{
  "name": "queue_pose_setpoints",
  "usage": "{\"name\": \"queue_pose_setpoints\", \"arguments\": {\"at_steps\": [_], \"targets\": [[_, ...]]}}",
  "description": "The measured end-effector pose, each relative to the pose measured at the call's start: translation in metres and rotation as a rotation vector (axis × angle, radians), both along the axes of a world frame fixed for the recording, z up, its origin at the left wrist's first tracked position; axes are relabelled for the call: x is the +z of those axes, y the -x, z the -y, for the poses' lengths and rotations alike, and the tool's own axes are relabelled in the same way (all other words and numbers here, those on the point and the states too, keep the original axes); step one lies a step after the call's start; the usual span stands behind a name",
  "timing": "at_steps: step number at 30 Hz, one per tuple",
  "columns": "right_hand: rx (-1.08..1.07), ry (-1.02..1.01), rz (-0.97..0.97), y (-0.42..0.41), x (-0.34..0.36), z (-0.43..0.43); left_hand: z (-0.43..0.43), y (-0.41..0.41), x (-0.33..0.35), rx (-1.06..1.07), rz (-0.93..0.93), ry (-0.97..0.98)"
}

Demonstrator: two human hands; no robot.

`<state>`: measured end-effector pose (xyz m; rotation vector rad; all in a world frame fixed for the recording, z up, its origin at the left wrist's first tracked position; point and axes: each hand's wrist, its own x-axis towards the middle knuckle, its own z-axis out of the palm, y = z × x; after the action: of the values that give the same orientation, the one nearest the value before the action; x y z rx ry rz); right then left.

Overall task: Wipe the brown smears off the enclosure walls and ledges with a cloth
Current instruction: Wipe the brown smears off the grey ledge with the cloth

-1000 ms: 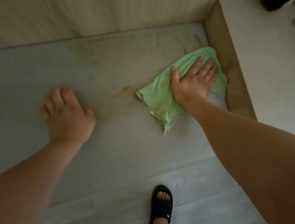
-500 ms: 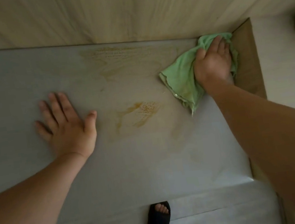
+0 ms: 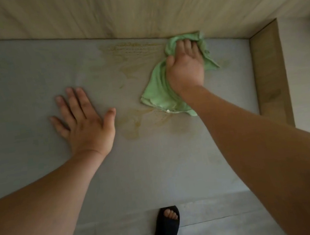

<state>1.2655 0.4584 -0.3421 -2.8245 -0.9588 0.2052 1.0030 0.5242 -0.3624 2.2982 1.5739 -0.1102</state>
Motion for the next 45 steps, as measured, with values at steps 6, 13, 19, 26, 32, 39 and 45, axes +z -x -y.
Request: {"name": "queue_pose_setpoints", "arguments": {"at_steps": [6, 13, 19, 26, 32, 39, 45], "targets": [[0.329, 0.126, -0.07, 0.071, 0.01, -0.006, -0.007, 0.002, 0.007, -0.003, 0.016, 0.097], [0.081, 0.361, -0.059, 0.007, 0.021, 0.097, -0.02, 0.001, 0.026, -0.028, -0.023, 0.272], [0.01, 0.392, -0.111, 0.072, 0.02, 0.146, 0.009, 0.017, 0.043, -0.043, 0.084, 0.183], [0.094, 0.313, -0.21, 0.169, 0.057, 0.165, 0.111, 0.032, 0.064, -0.477, 0.188, 0.082], [0.096, 0.301, -0.36, 0.102, 0.074, 0.161, 0.127, 0.02, 0.07, -0.599, -0.019, 0.095], [-0.119, 0.093, -0.317, 0.084, 0.093, 0.187, 0.104, 0.02, 0.097, -0.455, -0.08, 0.121], [-0.174, -0.297, -0.242, 0.067, 0.131, 0.193, 0.065, -0.013, 0.157, -0.454, 0.346, 0.025]]}}
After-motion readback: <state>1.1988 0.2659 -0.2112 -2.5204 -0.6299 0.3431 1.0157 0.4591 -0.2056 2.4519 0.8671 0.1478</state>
